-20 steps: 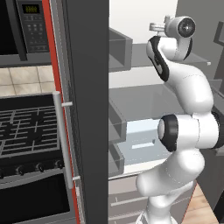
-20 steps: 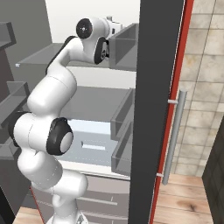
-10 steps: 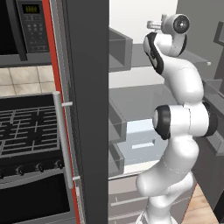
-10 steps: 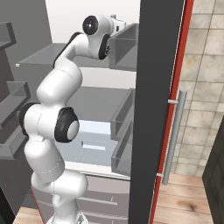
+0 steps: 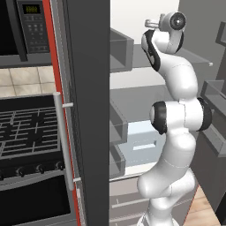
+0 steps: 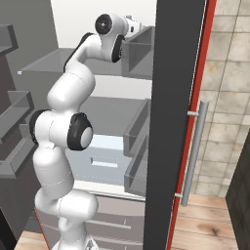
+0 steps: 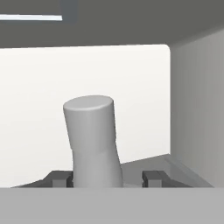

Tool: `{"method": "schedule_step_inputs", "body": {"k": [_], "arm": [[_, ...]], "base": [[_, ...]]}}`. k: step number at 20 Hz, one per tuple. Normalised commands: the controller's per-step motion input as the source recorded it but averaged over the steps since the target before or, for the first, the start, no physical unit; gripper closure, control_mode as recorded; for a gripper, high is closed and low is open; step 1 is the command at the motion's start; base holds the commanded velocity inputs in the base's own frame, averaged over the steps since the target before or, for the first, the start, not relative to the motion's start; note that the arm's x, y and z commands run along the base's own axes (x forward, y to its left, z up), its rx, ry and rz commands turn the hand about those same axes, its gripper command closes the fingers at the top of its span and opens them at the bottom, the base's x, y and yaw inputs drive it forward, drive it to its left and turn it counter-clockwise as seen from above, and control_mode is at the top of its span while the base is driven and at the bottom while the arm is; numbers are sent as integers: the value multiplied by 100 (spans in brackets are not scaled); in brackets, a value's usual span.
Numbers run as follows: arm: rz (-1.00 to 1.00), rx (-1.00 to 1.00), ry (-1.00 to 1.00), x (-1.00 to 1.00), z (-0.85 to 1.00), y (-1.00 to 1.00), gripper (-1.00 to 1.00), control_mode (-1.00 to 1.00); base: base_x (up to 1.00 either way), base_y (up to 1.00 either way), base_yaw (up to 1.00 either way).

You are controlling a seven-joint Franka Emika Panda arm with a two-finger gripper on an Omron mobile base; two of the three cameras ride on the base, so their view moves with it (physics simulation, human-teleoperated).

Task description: Place the liquor and beer on the top shelf of the fridge to keep them out of children's reach, and place the corn on lower shelves for easy access.

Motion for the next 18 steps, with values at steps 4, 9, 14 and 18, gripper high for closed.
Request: {"method": "schedule_step_inputs", "body": {"k": [4,9,14,18], "arm": [[0,0,0,11,-21,0,-100,-100],[0,-1,-1,1,-21,0,-100,-100],[0,-3,-4,0,-19,0,-100,-100],[0,-2,-3,0,-16,0,-100,-100]], "base": [[0,0,0],[0,0,0],[0,0,0],[0,0,0]]}}
